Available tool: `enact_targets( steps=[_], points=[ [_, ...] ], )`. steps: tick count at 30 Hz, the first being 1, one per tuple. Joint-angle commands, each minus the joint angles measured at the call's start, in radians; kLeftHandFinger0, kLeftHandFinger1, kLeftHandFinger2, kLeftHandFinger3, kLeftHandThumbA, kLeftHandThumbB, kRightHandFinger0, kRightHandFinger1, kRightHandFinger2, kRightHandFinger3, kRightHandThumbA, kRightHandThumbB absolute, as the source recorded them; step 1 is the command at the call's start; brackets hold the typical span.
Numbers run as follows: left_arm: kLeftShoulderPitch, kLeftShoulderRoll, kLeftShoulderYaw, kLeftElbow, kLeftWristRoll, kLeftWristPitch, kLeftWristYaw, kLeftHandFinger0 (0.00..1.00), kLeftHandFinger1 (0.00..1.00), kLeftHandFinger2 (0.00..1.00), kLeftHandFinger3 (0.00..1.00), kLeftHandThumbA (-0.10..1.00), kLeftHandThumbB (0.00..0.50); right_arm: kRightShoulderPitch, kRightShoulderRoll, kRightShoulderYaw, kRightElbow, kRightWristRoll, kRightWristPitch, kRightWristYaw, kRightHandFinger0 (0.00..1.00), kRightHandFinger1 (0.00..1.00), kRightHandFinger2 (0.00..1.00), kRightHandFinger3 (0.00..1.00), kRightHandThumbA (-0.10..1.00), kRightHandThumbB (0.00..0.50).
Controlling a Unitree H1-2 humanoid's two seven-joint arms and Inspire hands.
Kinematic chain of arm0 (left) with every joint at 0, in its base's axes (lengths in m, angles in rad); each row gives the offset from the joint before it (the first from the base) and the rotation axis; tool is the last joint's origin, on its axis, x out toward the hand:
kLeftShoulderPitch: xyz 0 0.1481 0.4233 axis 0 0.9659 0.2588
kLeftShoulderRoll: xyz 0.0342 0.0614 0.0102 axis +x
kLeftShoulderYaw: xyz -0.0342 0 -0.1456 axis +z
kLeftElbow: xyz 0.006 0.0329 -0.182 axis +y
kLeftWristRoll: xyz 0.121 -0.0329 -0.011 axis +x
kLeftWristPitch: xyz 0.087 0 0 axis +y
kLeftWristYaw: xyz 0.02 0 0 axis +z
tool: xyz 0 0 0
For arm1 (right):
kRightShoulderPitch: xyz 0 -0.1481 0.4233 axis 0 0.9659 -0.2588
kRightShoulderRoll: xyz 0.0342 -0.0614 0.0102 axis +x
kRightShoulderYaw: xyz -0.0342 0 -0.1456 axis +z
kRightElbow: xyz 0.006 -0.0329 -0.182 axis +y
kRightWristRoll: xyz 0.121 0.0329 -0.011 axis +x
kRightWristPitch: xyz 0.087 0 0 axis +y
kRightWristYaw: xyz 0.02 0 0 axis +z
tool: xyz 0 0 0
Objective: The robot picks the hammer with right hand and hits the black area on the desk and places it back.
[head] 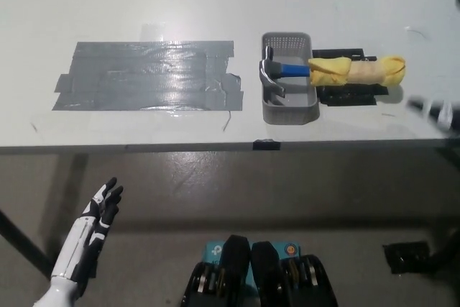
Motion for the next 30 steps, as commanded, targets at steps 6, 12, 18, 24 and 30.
enact_targets(
  steps=[6, 12, 18, 24, 30],
  points=[
    [-0.013, 0.014, 0.005, -0.032, 0.024, -0.018, 0.000, 1.00, 1.00, 1.00, 1.00, 0.97, 0.097, -0.606, -0.135, 0.353, 0.432, -0.143, 0.233, 0.459, 1.00, 1.00, 1.00, 1.00, 1.00, 0.291],
    [-0.009, 0.011, 0.007, -0.040, 0.020, -0.019, 0.001, 1.00, 1.00, 1.00, 1.00, 0.97, 0.075, -0.765, -0.100, 0.546, 0.704, -0.157, 0.119, 0.655, 1.00, 1.00, 1.00, 1.00, 1.00, 0.239],
    [-0.010, 0.010, 0.007, -0.037, 0.025, -0.037, 0.006, 1.00, 1.00, 1.00, 1.00, 0.97, 0.060, -0.904, -0.028, 0.683, 0.931, -0.132, 0.149, 0.863, 1.00, 1.00, 1.00, 1.00, 1.00, 0.273],
    [-0.009, 0.010, 0.006, -0.050, 0.032, -0.025, 0.006, 1.00, 1.00, 1.00, 1.00, 0.96, 0.062, -1.005, 0.045, 0.766, 1.187, -0.181, 0.118, 0.898, 1.00, 1.00, 1.00, 1.00, 1.00, 0.295],
    [-0.010, 0.014, 0.008, -0.057, 0.031, -0.022, 0.003, 1.00, 1.00, 1.00, 1.00, 0.95, 0.054, -1.048, 0.061, 0.803, 1.298, -0.185, 0.104, 0.895, 1.00, 1.00, 1.00, 1.00, 1.00, 0.297]
  ],
)
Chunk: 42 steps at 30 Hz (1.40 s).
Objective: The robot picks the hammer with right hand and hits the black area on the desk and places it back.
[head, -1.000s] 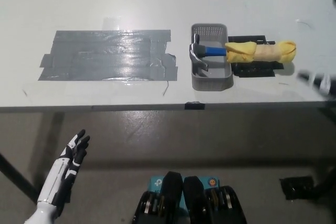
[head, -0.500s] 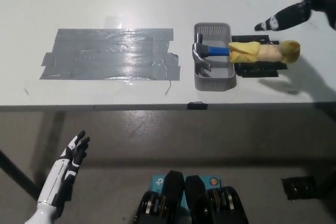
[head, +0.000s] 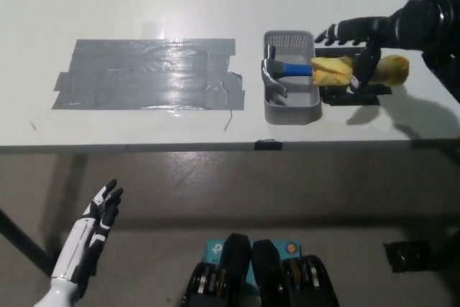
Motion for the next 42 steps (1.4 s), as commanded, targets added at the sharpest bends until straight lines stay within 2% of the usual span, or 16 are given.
enact_targets(
  steps=[1, 7, 18, 23, 29, 34, 38, 42],
  points=[
    [-0.011, 0.016, 0.007, -0.057, 0.028, -0.025, 0.003, 1.00, 1.00, 1.00, 1.00, 0.95, 0.054, -0.261, -0.003, 0.049, 0.153, -0.078, -0.019, 0.258, 1.00, 1.00, 1.00, 1.00, 1.00, 0.291],
    [-0.012, 0.017, 0.005, -0.056, 0.032, -0.029, -0.002, 1.00, 1.00, 1.00, 1.00, 0.93, 0.057, -0.275, 0.015, 0.060, 0.228, -0.093, -0.041, 0.253, 1.00, 1.00, 1.00, 1.00, 1.00, 0.332],
    [-0.013, 0.015, 0.004, -0.051, 0.032, -0.034, -0.007, 1.00, 1.00, 1.00, 1.00, 0.90, 0.039, -0.242, 0.068, 0.012, 0.295, -0.104, -0.050, 0.263, 1.00, 1.00, 1.00, 1.00, 1.00, 0.319],
    [-0.011, 0.017, 0.005, -0.057, 0.034, -0.030, -0.009, 0.99, 1.00, 1.00, 1.00, 0.90, 0.035, -0.236, 0.108, 0.005, 0.377, -0.125, -0.077, 0.250, 1.00, 1.00, 1.00, 1.00, 1.00, 0.374],
    [-0.014, 0.016, 0.002, -0.064, 0.039, -0.021, -0.010, 0.99, 1.00, 1.00, 1.00, 0.88, 0.035, -0.244, 0.136, 0.001, 0.490, -0.147, -0.147, 0.195, 1.00, 1.00, 1.00, 1.00, 1.00, 0.395],
    [-0.019, 0.016, 0.002, -0.065, 0.035, -0.025, -0.013, 0.98, 1.00, 1.00, 1.00, 0.87, 0.036, -0.256, 0.152, -0.001, 0.554, -0.172, -0.155, 0.161, 1.00, 1.00, 1.00, 1.00, 1.00, 0.390],
    [-0.019, 0.016, 0.003, -0.068, 0.029, -0.021, -0.017, 0.99, 1.00, 1.00, 1.00, 0.87, 0.043, -0.258, 0.161, -0.004, 0.577, -0.183, -0.168, 0.141, 1.00, 1.00, 1.00, 1.00, 1.00, 0.366],
    [-0.022, 0.017, -0.002, -0.068, 0.038, -0.024, -0.017, 0.99, 1.00, 1.00, 1.00, 0.86, 0.050, -0.259, 0.167, -0.013, 0.591, -0.190, -0.157, 0.129, 1.00, 1.00, 1.00, 1.00, 1.00, 0.376]
  ],
)
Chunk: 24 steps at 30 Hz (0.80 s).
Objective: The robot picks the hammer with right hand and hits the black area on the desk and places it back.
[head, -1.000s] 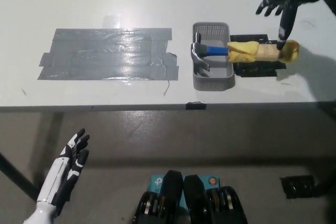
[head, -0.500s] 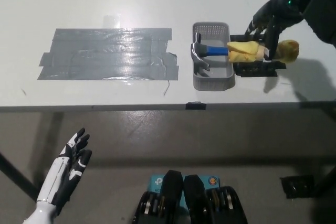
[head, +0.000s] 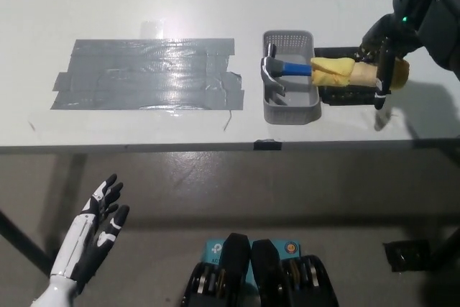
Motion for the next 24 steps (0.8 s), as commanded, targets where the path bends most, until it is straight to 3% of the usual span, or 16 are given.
enact_targets(
  steps=[1, 11, 19, 24],
  points=[
    [-0.019, 0.017, -0.003, -0.038, 0.007, -0.020, -0.014, 0.99, 1.00, 1.00, 1.00, 0.86, 0.048, -0.074, 0.009, -0.024, 0.013, -0.027, -0.033, -0.049, 1.00, 1.00, 1.00, 1.00, 1.00, 0.369],
    [-0.026, 0.017, -0.007, -0.046, 0.014, -0.011, -0.024, 0.98, 1.00, 0.98, 1.00, 0.83, 0.055, -0.065, 0.024, -0.071, 0.027, -0.022, -0.042, -0.077, 1.00, 1.00, 1.00, 1.00, 1.00, 0.377],
    [-0.026, 0.022, -0.010, -0.052, 0.024, -0.016, -0.025, 0.97, 0.99, 0.95, 1.00, 0.82, 0.046, -0.065, 0.046, -0.090, 0.051, -0.020, -0.026, -0.083, 1.00, 1.00, 1.00, 1.00, 1.00, 0.352],
    [-0.026, 0.024, -0.014, -0.056, 0.023, -0.018, -0.030, 0.96, 0.97, 0.93, 1.00, 0.80, 0.039, -0.050, 0.060, -0.090, 0.063, -0.032, -0.020, -0.101, 1.00, 1.00, 1.00, 1.00, 1.00, 0.372]
  ],
)
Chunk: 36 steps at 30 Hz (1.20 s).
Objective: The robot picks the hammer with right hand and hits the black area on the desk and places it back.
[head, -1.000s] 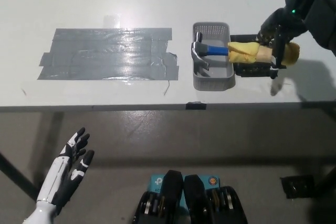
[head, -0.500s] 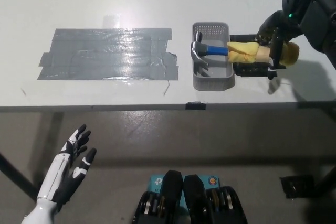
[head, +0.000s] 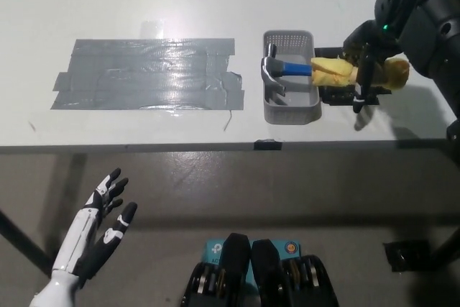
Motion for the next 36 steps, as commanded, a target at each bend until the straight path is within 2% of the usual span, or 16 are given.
enact_targets(
  steps=[1, 9, 11, 12, 13, 14, 15, 16, 17, 18, 20, 21, 22, 32, 33, 36],
  points=[
    [-0.013, 0.021, -0.008, -0.041, 0.013, -0.021, -0.018, 0.95, 0.96, 0.92, 1.00, 0.79, 0.041, -0.047, -0.001, -0.013, 0.003, -0.020, -0.018, -0.039, 1.00, 1.00, 1.00, 1.00, 1.00, 0.368],
    [-0.011, 0.024, -0.014, -0.045, 0.018, -0.026, -0.019, 0.94, 0.94, 0.90, 1.00, 0.78, 0.038, -0.025, 0.016, -0.001, 0.008, -0.038, -0.027, -0.073, 1.00, 1.00, 1.00, 1.00, 1.00, 0.382],
    [-0.012, 0.026, -0.016, -0.051, 0.024, -0.019, -0.019, 0.93, 0.93, 0.89, 1.00, 0.78, 0.039, -0.007, 0.016, -0.028, 0.005, -0.016, -0.044, -0.121, 0.98, 0.94, 0.92, 1.00, 1.00, 0.229],
    [-0.014, 0.027, -0.016, -0.053, 0.020, -0.013, -0.022, 0.93, 0.92, 0.89, 1.00, 0.79, 0.044, 0.015, 0.010, -0.045, -0.014, -0.008, -0.092, -0.209, 0.64, 0.62, 0.62, 0.78, 1.00, 0.127],
    [-0.014, 0.028, -0.017, -0.055, 0.020, -0.011, -0.023, 0.93, 0.92, 0.89, 1.00, 0.79, 0.045, 0.018, 0.008, -0.050, -0.016, -0.009, -0.098, -0.219, 0.40, 0.43, 0.48, 0.64, 1.00, 0.122],
    [-0.017, 0.027, -0.018, -0.053, 0.023, -0.013, -0.020, 0.92, 0.91, 0.88, 1.00, 0.80, 0.050, 0.035, 0.005, -0.039, -0.031, -0.030, -0.126, -0.270, 0.02, 0.05, 0.22, 0.49, 1.00, 0.061],
    [-0.018, 0.029, -0.018, -0.054, 0.024, -0.012, -0.021, 0.92, 0.91, 0.88, 1.00, 0.80, 0.050, 0.042, 0.004, -0.008, -0.041, -0.064, -0.154, -0.291, 0.00, 0.06, 0.21, 0.41, 1.00, 0.026],
    [-0.017, 0.029, -0.018, -0.056, 0.024, -0.011, -0.021, 0.92, 0.91, 0.87, 1.00, 0.80, 0.056, 0.044, 0.007, -0.004, -0.038, -0.067, -0.150, -0.280, 0.22, 0.35, 0.48, 0.63, 1.00, 0.005],
    [-0.016, 0.030, -0.017, -0.056, 0.022, -0.012, -0.023, 0.92, 0.90, 0.86, 1.00, 0.81, 0.050, 0.049, 0.012, -0.009, -0.030, -0.063, -0.126, -0.280, 0.19, 0.25, 0.32, 0.42, 1.00, 0.000],
    [-0.017, 0.031, -0.018, -0.056, 0.025, -0.016, -0.022, 0.91, 0.89, 0.85, 1.00, 0.81, 0.051, 0.051, 0.010, -0.021, -0.024, -0.052, -0.120, -0.272, 0.01, 0.01, 0.13, 0.23, 1.00, 0.000],
    [-0.019, 0.036, -0.021, -0.055, 0.033, -0.020, -0.022, 0.90, 0.88, 0.84, 1.00, 0.83, 0.052, 0.050, -0.001, -0.032, -0.019, -0.041, -0.120, -0.251, 0.00, 0.04, 0.26, 0.27, 1.00, 0.005],
    [-0.018, 0.037, -0.022, -0.053, 0.030, -0.030, -0.022, 0.89, 0.87, 0.83, 1.00, 0.83, 0.051, 0.054, -0.007, -0.037, -0.021, -0.039, -0.115, -0.255, 0.90, 1.00, 1.00, 1.00, 1.00, 0.015],
    [-0.019, 0.037, -0.023, -0.050, 0.030, -0.033, -0.022, 0.89, 0.87, 0.83, 1.00, 0.83, 0.052, 0.054, -0.008, -0.040, -0.020, -0.037, -0.113, -0.256, 1.00, 1.00, 1.00, 1.00, 1.00, 0.014],
    [-0.024, 0.047, -0.033, -0.042, 0.040, -0.066, -0.022, 0.77, 0.78, 0.78, 1.00, 0.77, 0.012, 0.061, -0.034, -0.097, -0.018, -0.021, -0.091, -0.266, 0.91, 1.00, 1.00, 1.00, 1.00, 0.017],
    [-0.023, 0.051, -0.034, -0.042, 0.042, -0.065, -0.025, 0.76, 0.77, 0.78, 1.00, 0.76, 0.012, 0.059, -0.038, -0.121, -0.021, 0.000, -0.090, -0.258, 0.97, 1.00, 1.00, 1.00, 1.00, 0.010],
    [-0.028, 0.052, -0.039, -0.040, 0.050, -0.072, -0.023, 0.73, 0.74, 0.76, 1.00, 0.75, 0.001, 0.050, -0.049, -0.181, -0.019, 0.040, -0.065, -0.223, 1.00, 1.00, 1.00, 1.00, 0.97, 0.075]
  ],
)
